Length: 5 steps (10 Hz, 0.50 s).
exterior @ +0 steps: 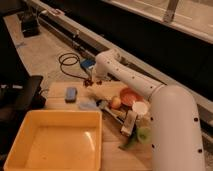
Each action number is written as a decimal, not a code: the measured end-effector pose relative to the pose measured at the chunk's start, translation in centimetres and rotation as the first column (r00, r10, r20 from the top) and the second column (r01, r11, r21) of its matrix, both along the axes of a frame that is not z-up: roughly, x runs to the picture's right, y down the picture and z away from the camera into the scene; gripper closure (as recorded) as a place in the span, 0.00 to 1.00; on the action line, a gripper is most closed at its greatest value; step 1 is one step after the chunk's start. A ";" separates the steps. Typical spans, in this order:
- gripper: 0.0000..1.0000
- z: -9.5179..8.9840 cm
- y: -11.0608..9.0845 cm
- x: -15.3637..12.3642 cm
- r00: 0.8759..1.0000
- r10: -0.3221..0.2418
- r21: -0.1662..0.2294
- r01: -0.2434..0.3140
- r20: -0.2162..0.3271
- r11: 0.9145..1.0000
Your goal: Place grapes in table surface
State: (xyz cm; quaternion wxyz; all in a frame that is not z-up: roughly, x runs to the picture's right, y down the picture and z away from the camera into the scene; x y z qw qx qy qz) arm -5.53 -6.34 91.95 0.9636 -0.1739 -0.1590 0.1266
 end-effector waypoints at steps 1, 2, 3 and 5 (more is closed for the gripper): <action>0.56 1.0 0.7 0.4 1.000 0.008 -0.020 -0.009 -0.012 1.000; 0.44 1.8 1.3 0.8 1.000 0.017 -0.040 -0.018 -0.026 0.999; 0.36 2.4 1.8 1.1 0.999 0.024 -0.055 -0.026 -0.038 0.998; 0.34 3.3 2.7 1.3 0.998 0.029 -0.082 -0.034 -0.053 0.996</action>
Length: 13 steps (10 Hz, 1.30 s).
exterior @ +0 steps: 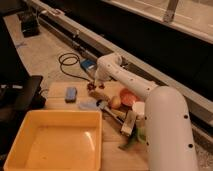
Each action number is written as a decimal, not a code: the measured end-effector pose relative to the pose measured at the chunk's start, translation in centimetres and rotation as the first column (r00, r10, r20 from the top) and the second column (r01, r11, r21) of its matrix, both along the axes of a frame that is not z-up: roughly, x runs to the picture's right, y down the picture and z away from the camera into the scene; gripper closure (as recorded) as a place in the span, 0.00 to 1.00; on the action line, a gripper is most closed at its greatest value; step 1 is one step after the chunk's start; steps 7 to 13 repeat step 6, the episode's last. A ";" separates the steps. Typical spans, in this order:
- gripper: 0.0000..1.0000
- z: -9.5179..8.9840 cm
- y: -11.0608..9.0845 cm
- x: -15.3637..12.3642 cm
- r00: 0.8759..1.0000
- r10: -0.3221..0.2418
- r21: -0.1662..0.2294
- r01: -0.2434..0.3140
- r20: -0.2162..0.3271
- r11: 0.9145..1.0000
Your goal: Place grapes in table surface
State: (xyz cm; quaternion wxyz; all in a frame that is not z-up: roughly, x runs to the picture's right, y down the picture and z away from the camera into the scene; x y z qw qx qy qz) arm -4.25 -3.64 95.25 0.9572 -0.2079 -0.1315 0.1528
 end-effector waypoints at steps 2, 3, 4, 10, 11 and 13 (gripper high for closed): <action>0.34 0.3 0.6 0.1 1.000 0.001 -0.021 -0.001 0.000 1.000; 0.34 0.3 0.6 0.1 1.000 0.000 -0.022 0.000 0.001 1.000; 0.34 0.3 0.6 0.1 1.000 -0.001 -0.021 0.001 0.002 1.000; 0.34 0.3 0.6 0.1 1.000 -0.001 -0.022 0.001 0.002 1.000; 0.34 0.3 0.6 0.1 1.000 -0.001 -0.022 0.001 0.002 1.000; 0.34 0.3 0.6 0.1 1.000 -0.001 -0.022 0.001 0.002 1.000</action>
